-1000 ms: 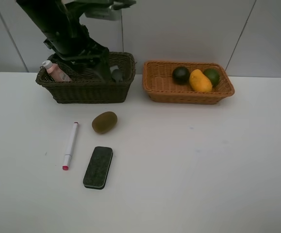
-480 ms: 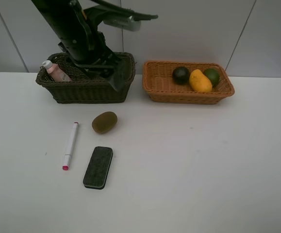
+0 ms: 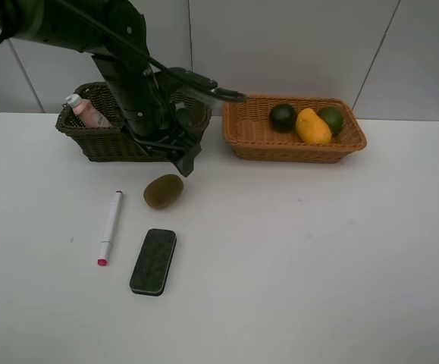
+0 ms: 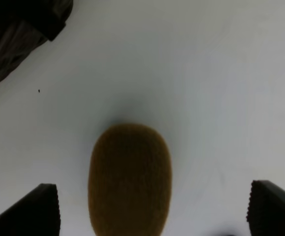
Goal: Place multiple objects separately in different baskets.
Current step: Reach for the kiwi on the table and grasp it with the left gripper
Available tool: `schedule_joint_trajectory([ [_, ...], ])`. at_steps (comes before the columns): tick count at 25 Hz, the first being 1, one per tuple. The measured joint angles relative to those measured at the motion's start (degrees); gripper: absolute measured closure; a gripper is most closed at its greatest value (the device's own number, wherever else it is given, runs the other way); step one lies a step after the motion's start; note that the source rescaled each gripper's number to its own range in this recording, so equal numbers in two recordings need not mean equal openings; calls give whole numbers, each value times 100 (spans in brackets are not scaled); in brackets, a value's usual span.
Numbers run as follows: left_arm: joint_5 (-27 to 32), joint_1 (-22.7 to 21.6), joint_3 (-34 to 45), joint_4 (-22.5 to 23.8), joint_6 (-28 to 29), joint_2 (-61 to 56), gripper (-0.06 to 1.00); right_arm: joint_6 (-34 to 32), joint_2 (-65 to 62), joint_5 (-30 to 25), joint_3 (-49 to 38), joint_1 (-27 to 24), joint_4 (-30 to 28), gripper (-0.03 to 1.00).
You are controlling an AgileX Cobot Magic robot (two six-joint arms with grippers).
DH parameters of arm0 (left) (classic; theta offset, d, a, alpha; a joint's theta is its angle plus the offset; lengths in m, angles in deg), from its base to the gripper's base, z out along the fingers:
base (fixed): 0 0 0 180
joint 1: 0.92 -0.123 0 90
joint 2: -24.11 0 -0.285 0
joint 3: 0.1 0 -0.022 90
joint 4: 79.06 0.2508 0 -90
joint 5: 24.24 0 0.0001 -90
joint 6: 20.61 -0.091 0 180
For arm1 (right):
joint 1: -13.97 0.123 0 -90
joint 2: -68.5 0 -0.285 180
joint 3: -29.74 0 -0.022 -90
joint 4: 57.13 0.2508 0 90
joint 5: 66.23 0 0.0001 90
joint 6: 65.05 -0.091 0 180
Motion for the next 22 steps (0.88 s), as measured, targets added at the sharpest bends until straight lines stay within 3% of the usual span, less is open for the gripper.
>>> schedule_joint_trajectory([
  [22,-230,-110,-4,-1,-22,1070,-5,0,0,0,0,0,0,-3],
])
